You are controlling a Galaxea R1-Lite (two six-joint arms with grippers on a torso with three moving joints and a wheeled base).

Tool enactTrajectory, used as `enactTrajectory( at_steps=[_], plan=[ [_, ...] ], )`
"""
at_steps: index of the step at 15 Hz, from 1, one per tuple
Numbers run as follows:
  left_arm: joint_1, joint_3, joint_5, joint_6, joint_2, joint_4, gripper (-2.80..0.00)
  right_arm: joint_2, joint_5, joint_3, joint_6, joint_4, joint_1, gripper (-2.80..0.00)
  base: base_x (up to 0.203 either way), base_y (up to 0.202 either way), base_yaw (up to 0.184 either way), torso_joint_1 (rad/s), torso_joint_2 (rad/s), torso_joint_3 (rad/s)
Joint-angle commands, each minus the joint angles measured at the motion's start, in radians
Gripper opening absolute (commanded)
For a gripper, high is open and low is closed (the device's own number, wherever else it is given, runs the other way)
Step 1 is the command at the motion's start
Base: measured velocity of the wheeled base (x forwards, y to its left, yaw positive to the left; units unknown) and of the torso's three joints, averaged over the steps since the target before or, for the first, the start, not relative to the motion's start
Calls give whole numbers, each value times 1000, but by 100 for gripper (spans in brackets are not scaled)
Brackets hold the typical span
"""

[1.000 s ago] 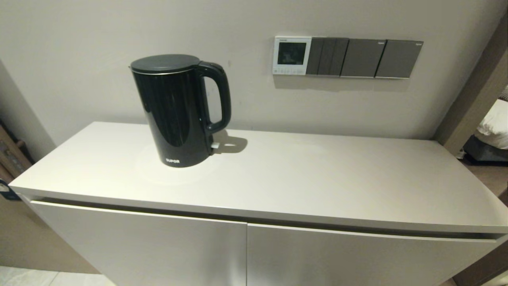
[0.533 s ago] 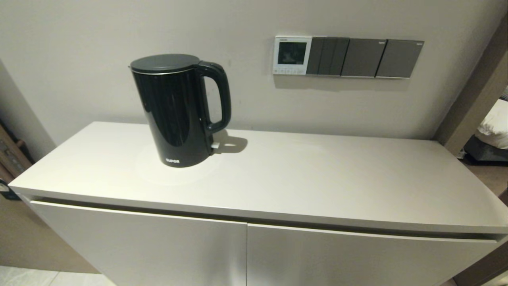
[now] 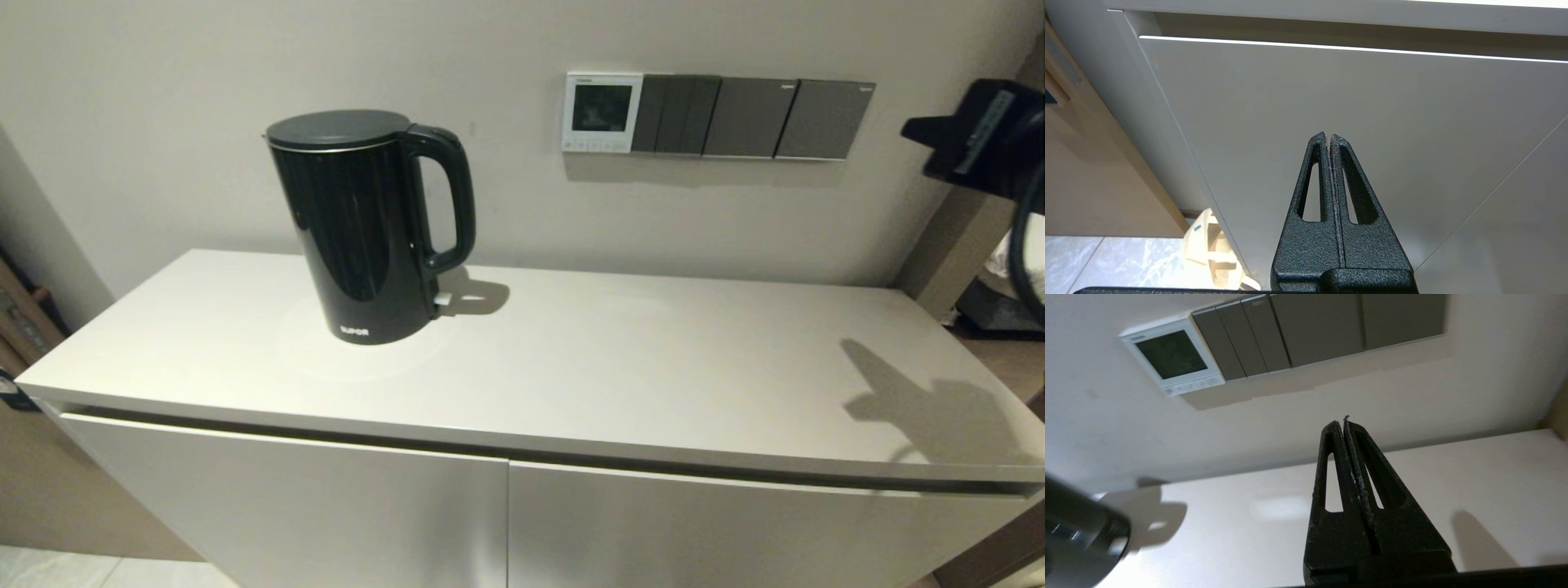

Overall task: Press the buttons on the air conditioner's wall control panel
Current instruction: Turn on the central air conditioner

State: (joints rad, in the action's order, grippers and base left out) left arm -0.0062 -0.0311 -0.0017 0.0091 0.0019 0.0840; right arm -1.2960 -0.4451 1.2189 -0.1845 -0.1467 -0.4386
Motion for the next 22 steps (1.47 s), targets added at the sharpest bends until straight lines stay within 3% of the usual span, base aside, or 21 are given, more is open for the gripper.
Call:
enactTrajectory(
  at_steps=[1,3,6,10,22],
  plan=[
    [0,0,0,0,0,0,-280,-181,-101,72,0,-59,-55,-280,0,0,0,0,0,0],
    [0,0,0,0,0,0,-280,-252,-170,88,32,-201,-68,-280,0,0,0,0,0,0],
    [0,-1,0,0,0,0,-280,-346,-190,106,64,-304,-91,-280,0,0,0,0,0,0],
    [0,0,0,0,0,0,-280,-449,-182,198,73,-316,-141,-280,0,0,0,0,0,0],
    [0,0,0,0,0,0,-280,-673,-176,462,143,-318,-142,-280,0,0,0,0,0,0]
  ],
)
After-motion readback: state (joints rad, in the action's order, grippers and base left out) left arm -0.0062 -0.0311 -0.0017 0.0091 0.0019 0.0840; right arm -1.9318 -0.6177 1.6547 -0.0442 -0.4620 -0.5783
